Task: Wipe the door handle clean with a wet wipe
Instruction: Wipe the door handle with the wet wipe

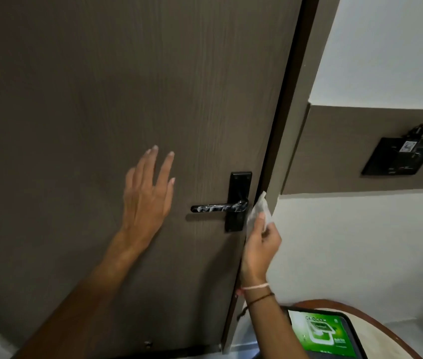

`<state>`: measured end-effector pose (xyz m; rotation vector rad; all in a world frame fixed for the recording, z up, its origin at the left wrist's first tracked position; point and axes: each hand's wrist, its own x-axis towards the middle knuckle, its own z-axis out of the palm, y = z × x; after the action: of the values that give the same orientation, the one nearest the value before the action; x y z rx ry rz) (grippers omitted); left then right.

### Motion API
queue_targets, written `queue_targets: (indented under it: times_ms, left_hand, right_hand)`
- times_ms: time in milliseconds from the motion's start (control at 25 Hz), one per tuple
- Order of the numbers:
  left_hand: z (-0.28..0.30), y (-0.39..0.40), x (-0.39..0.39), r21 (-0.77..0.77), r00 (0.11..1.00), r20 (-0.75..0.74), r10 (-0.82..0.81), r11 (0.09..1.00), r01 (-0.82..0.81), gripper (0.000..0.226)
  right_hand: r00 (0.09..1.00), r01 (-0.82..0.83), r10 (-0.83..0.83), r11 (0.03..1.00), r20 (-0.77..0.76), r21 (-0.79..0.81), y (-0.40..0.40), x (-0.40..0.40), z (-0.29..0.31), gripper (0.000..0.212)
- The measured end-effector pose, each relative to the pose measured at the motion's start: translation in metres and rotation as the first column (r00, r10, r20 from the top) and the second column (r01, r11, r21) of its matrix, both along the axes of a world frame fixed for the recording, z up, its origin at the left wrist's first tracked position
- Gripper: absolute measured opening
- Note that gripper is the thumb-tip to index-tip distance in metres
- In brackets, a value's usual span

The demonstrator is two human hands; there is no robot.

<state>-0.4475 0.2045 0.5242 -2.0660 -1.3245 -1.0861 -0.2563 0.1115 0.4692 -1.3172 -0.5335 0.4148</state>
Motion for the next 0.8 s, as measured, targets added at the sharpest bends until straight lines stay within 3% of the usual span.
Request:
queue_targets:
  times_ms: [120, 240, 400, 520, 560, 640, 760, 800]
  left_hand:
    - [0.016, 0.046, 0.004, 0.155, 0.976, -0.194, 0.098, 0.985, -0.068, 0.057]
    - [0.008, 0.076, 0.005, 0.257, 0.956, -0.250, 0.151, 0.963, -0.084, 0.064]
    - [-0.003, 0.101, 0.002, 0.367, 0.951, -0.245, 0.187, 0.926, -0.088, 0.067]
    - [-0.007, 0.110, 0.003, 0.440, 0.955, -0.226, 0.193, 0.895, -0.077, 0.069]
    - [-0.007, 0.112, 0.003, 0.454, 0.958, -0.218, 0.186, 0.888, -0.069, 0.069]
    - [-0.009, 0.115, 0.002, 0.472, 0.961, -0.209, 0.179, 0.879, -0.061, 0.069]
    - [-0.010, 0.118, 0.002, 0.492, 0.964, -0.204, 0.172, 0.869, -0.051, 0.069]
    - [-0.011, 0.119, 0.003, 0.495, 0.964, -0.202, 0.173, 0.867, -0.052, 0.069]
  right_hand:
    - [0.903, -0.147, 0.171, 0.985, 0.395, -0.092, 0.041, -0.014, -0.024, 0.063]
    - [0.731, -0.068, 0.122, 0.992, 0.671, -0.105, 0.070, -0.012, -0.054, 0.094]
    - [0.658, 0.112, -0.015, 0.991, 0.753, -0.078, 0.089, -0.037, -0.076, 0.110]
    - [0.368, 0.094, 0.010, 0.994, 0.930, -0.047, 0.095, -0.078, -0.096, 0.113]
    - [0.330, 0.079, 0.022, 0.996, 0.944, -0.051, 0.096, -0.090, -0.099, 0.114]
    - [0.321, 0.088, 0.022, 0.995, 0.947, -0.053, 0.099, -0.093, -0.102, 0.110]
    - [0.207, 0.198, 0.007, 0.979, 0.978, -0.049, 0.093, -0.040, -0.104, 0.100]
    - [0.207, 0.242, -0.021, 0.970, 0.978, -0.030, 0.092, -0.016, -0.102, 0.099]
